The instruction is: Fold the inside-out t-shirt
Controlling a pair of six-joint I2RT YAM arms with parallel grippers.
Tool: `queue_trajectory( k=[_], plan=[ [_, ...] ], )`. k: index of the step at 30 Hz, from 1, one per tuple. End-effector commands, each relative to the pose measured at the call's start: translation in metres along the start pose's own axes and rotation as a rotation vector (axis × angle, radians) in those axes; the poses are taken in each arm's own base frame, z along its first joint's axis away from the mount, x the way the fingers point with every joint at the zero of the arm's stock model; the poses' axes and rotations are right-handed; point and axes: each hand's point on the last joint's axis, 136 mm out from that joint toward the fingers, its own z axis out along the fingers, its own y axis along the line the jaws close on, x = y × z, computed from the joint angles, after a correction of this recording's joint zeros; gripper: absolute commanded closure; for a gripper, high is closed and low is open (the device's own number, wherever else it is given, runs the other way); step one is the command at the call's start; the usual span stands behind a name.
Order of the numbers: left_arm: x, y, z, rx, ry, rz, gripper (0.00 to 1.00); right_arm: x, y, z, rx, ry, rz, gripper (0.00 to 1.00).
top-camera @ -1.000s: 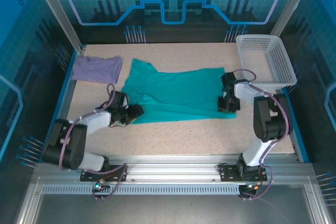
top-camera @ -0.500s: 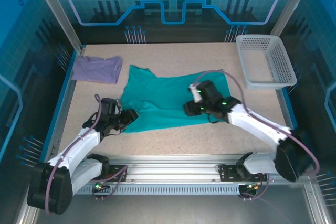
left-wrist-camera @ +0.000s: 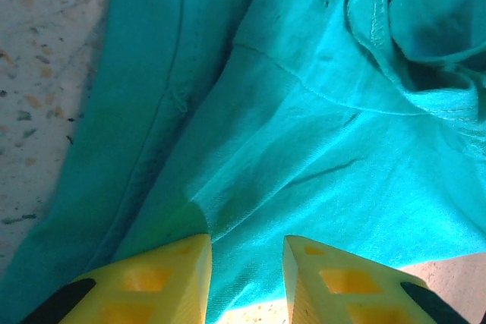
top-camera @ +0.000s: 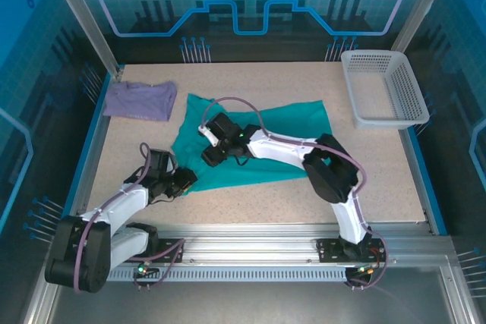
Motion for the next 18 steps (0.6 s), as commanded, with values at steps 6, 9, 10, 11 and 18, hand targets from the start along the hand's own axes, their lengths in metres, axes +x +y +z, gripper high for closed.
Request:
queue_trajectory(
  k=[6,9,10,11,18],
  plan=[
    [0.004,0.006,0.0,0.005,0.008,-0.002,0.69,-0.002,-0.031,0.004,0.056,0.053,0.116,0.58],
    [0.005,0.008,0.001,-0.003,0.01,-0.001,0.69,-0.001,-0.043,0.005,0.041,0.053,0.199,0.7],
    [0.005,0.009,0.002,-0.006,0.012,-0.002,0.69,-0.001,-0.045,0.005,0.037,0.054,0.22,0.73],
    [0.006,0.01,0.002,-0.01,0.015,-0.003,0.69,0.0,-0.048,0.006,0.033,0.055,0.244,0.75],
    [0.007,0.015,0.003,-0.025,0.016,-0.002,0.69,0.005,-0.076,0.006,0.048,0.084,0.406,0.82]
  ],
)
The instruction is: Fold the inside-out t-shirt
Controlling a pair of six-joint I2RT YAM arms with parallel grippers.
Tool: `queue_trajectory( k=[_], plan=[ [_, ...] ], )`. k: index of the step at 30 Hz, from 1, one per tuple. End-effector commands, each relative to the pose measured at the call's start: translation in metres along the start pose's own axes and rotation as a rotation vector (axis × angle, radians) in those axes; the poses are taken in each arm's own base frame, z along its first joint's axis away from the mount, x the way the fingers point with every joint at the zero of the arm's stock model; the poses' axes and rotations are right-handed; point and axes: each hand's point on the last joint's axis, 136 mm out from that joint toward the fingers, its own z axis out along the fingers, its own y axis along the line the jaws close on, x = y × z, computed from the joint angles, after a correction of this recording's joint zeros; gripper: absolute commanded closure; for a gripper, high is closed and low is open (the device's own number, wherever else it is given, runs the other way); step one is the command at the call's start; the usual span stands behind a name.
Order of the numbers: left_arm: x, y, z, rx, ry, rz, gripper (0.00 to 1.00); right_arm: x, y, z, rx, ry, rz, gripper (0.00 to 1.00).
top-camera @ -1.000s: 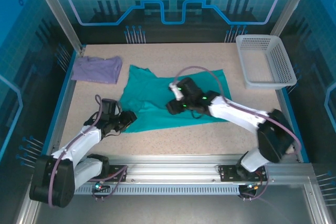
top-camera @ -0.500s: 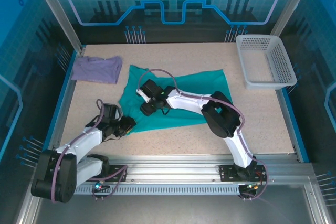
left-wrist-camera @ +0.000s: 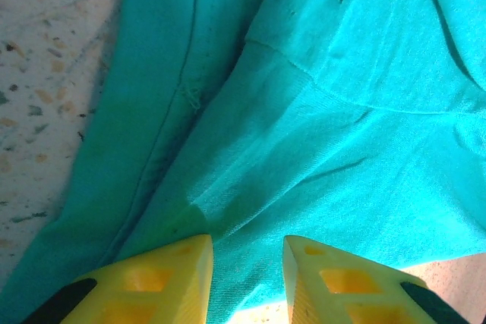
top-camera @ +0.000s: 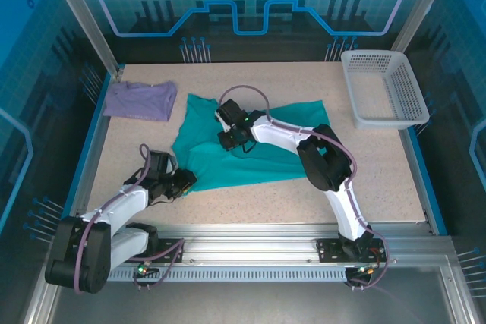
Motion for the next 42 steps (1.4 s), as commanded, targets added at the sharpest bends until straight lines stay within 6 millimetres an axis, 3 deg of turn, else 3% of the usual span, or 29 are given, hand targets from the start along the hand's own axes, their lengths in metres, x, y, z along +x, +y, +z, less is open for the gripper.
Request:
queue_trajectory(
  k=[1,8,16,21,28,32,34,42],
  plan=[
    [0.006,0.013,0.002,-0.03,0.017,-0.007,0.69,-0.001,-0.006,0.0,-0.004,0.031,0.093,0.82],
    [0.005,0.014,0.002,-0.041,0.013,-0.006,0.68,-0.004,-0.01,-0.012,0.022,0.026,0.088,0.76],
    [0.004,0.014,0.002,-0.039,0.009,-0.007,0.66,-0.006,0.047,-0.035,-0.03,-0.093,-0.165,0.57],
    [0.004,0.014,0.002,-0.039,0.007,-0.006,0.66,0.005,0.079,-0.021,-0.107,-0.07,-0.239,0.56],
    [0.004,0.014,0.001,-0.039,0.007,-0.005,0.65,0.012,0.105,0.01,-0.198,0.003,-0.235,0.67],
    [0.005,0.014,0.001,-0.038,0.009,-0.005,0.65,0.005,0.101,0.025,-0.204,0.024,-0.18,0.7],
    [0.005,0.014,0.001,-0.038,0.008,-0.004,0.65,0.004,0.088,0.036,-0.173,0.044,-0.126,0.71],
    [0.005,0.015,0.001,-0.039,0.006,-0.005,0.65,-0.015,0.028,0.046,0.013,0.022,0.099,0.75]
  ],
)
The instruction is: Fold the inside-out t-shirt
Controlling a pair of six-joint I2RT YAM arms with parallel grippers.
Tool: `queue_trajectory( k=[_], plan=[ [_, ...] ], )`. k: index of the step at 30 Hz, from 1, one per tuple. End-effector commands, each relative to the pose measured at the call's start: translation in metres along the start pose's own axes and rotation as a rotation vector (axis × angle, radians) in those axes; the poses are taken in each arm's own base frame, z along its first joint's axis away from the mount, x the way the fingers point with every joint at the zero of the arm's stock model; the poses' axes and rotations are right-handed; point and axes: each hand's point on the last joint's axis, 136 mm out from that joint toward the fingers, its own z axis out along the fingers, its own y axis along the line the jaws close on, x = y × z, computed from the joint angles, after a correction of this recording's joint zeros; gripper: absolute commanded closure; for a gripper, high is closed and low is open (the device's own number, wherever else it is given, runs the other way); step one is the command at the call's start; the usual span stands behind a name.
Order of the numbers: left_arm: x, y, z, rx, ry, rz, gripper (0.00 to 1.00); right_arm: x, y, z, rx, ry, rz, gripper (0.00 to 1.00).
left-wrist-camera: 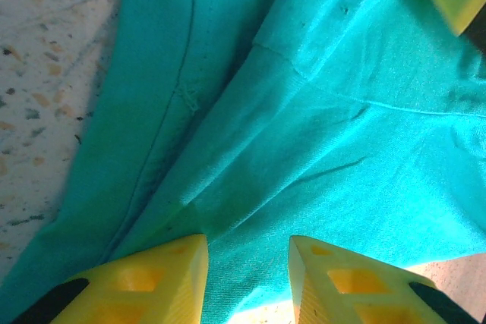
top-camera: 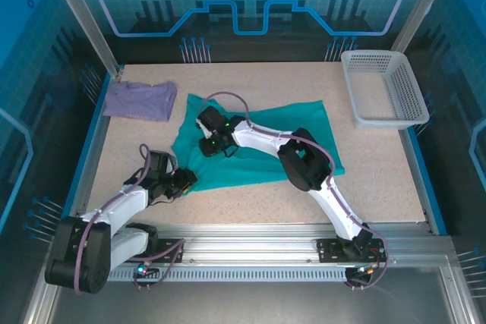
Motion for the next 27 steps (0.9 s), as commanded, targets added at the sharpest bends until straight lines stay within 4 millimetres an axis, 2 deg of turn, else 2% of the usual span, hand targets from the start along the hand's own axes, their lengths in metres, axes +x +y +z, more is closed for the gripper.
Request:
queue_trajectory(
  k=[1,6,12,14,17,19,21,24,25,27],
  plan=[
    [0.006,0.015,0.001,-0.038,0.01,-0.006,0.65,-0.007,-0.036,0.004,0.115,-0.01,0.134,0.76],
    [0.006,0.015,0.001,-0.041,0.009,-0.006,0.65,-0.019,-0.049,0.002,0.12,-0.048,0.213,0.75],
    [0.005,0.015,0.001,-0.041,0.006,-0.003,0.65,-0.032,-0.034,-0.022,0.033,-0.097,0.167,0.71],
    [0.004,0.014,0.001,-0.039,0.003,-0.002,0.64,-0.042,-0.027,-0.055,0.007,-0.152,0.132,0.68],
    [0.002,0.012,0.0,-0.033,-0.008,0.003,0.62,-0.038,-0.029,-0.095,0.015,-0.203,0.081,0.59],
    [-0.002,0.006,-0.003,-0.02,-0.025,0.015,0.59,-0.024,-0.041,-0.119,0.055,-0.213,0.064,0.51],
    [-0.008,-0.003,-0.008,0.005,-0.052,0.028,0.56,0.0,-0.064,-0.14,0.123,-0.198,0.062,0.45],
    [-0.019,-0.021,-0.018,0.055,-0.095,0.058,0.49,0.046,-0.107,-0.172,0.245,-0.154,0.096,0.38],
    [-0.022,-0.029,-0.022,0.074,-0.11,0.072,0.46,0.069,-0.125,-0.179,0.295,-0.119,0.126,0.29],
    [-0.028,-0.039,-0.028,0.095,-0.13,0.087,0.41,0.1,-0.154,-0.198,0.36,-0.094,0.183,0.2]
  ],
)
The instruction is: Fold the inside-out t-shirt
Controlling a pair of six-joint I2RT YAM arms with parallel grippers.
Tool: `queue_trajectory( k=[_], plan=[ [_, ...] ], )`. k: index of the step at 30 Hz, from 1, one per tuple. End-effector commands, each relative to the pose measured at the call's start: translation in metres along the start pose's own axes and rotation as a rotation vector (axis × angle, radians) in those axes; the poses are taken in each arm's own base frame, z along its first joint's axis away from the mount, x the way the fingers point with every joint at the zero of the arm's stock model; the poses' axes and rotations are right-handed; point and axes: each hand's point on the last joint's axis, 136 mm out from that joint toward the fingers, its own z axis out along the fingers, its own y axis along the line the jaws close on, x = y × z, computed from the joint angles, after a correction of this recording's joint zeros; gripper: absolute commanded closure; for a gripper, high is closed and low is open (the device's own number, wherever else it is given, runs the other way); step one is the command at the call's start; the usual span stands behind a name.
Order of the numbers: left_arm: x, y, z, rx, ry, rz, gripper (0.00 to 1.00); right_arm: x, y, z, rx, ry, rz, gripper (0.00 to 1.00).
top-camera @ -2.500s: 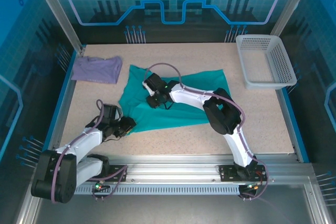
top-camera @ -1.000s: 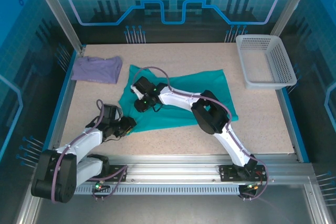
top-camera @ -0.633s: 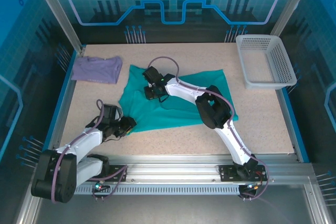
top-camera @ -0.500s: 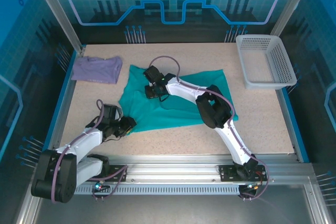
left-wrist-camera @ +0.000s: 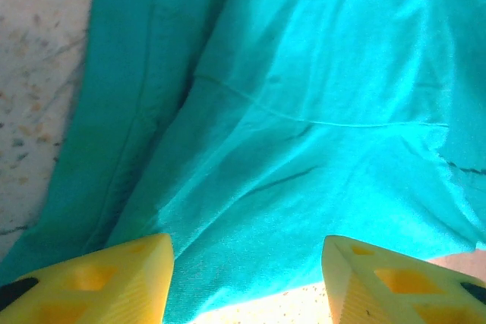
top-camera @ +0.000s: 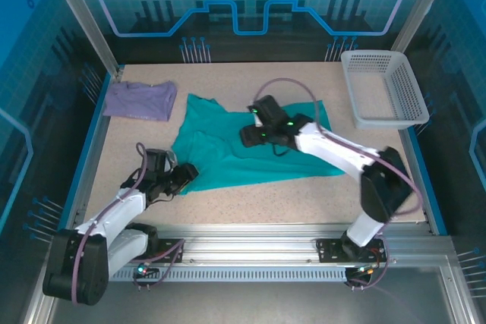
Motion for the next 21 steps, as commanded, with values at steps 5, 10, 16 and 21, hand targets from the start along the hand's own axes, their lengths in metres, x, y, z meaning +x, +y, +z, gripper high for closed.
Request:
queue_trajectory(
  k=[5,10,16,21],
  plan=[
    [-0.034,-0.044,-0.024,0.066,-0.103,0.09,0.19,0.094,-0.128,-0.041,0.264,0.134,0.214,0.0],
    [-0.045,-0.056,-0.026,0.093,-0.131,0.088,0.1,0.121,-0.169,-0.04,0.279,0.141,0.375,0.0],
    [-0.031,-0.091,-0.003,0.239,0.015,0.1,0.16,0.121,-0.188,-0.013,0.177,0.182,0.549,0.02],
    [-0.023,-0.083,0.024,0.162,0.111,0.092,0.2,0.134,-0.183,0.015,0.027,0.297,0.688,0.14]
  ],
)
